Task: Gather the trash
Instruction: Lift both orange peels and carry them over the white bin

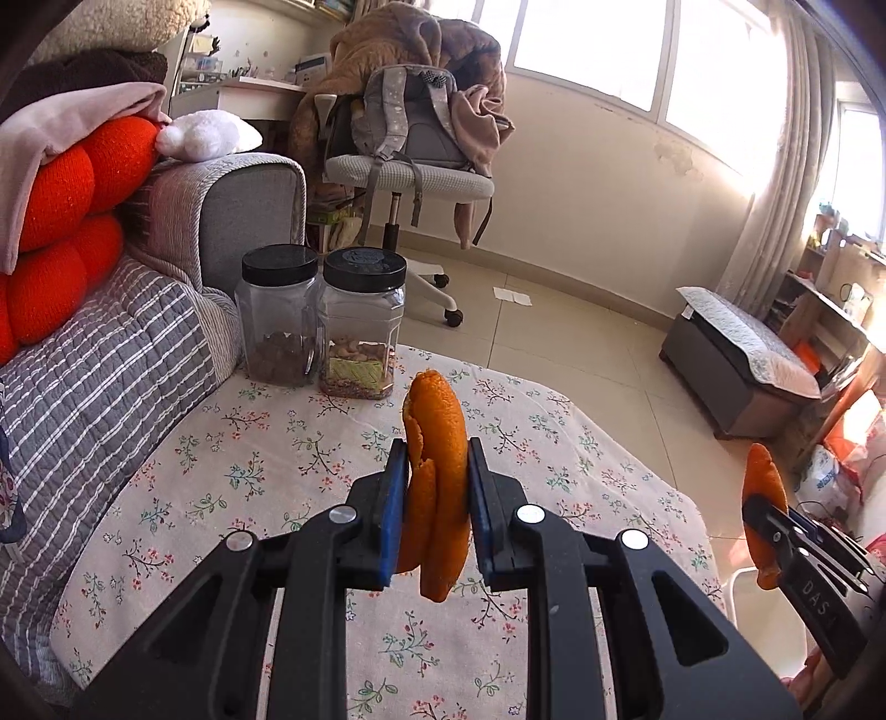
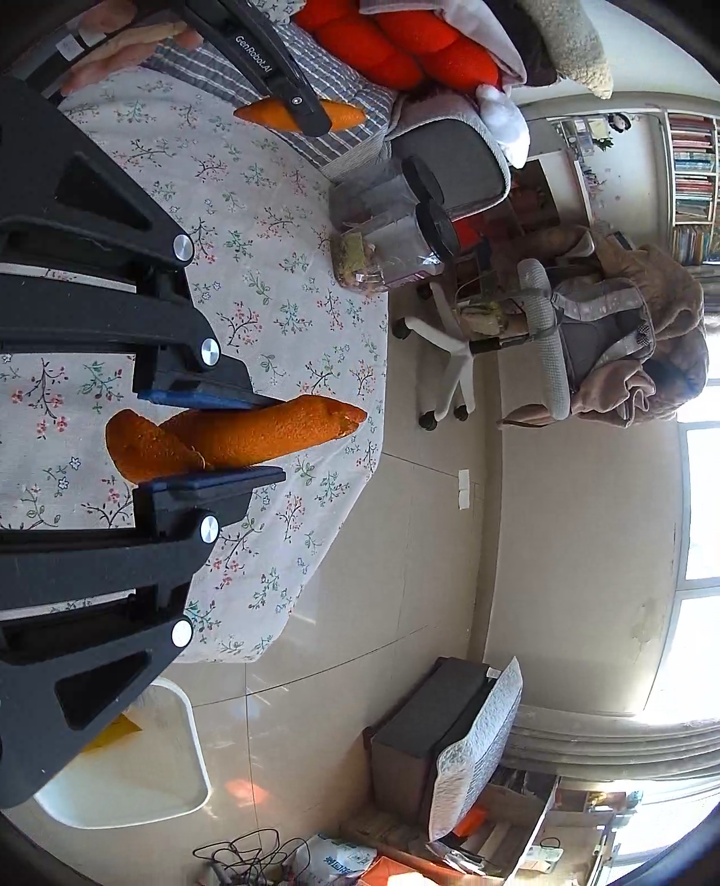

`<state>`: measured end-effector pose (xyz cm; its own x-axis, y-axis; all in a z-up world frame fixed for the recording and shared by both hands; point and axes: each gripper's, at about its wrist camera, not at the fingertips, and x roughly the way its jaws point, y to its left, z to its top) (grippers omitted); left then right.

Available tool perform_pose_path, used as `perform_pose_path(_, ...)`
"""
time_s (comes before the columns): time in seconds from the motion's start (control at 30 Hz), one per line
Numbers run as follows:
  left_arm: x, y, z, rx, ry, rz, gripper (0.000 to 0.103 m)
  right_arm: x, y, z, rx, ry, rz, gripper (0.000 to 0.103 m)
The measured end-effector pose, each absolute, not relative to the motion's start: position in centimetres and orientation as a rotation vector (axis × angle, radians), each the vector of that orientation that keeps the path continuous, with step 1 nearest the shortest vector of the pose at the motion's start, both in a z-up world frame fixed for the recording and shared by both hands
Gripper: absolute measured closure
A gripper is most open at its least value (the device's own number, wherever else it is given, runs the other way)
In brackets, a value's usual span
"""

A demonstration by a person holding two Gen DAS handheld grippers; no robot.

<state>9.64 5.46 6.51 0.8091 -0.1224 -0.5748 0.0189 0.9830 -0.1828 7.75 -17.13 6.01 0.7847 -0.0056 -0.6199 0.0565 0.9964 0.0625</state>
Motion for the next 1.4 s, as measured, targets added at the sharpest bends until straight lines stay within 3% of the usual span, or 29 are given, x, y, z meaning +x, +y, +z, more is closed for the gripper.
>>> perform_pose_path(0.93, 4.7, -11.7, 7.9, 0.027, 0.618, -0.365, 0.081, -2.3, -33.5, 6.1, 0.163, 0.628, -0.352, 0.084)
perform_pose_path(1.4, 4.5, -22.3, 7.4, 0.053, 0.701, -0.555, 0.081, -2.9, -42.2, 3.4, 0.231, 0.734, -0.506, 0.08)
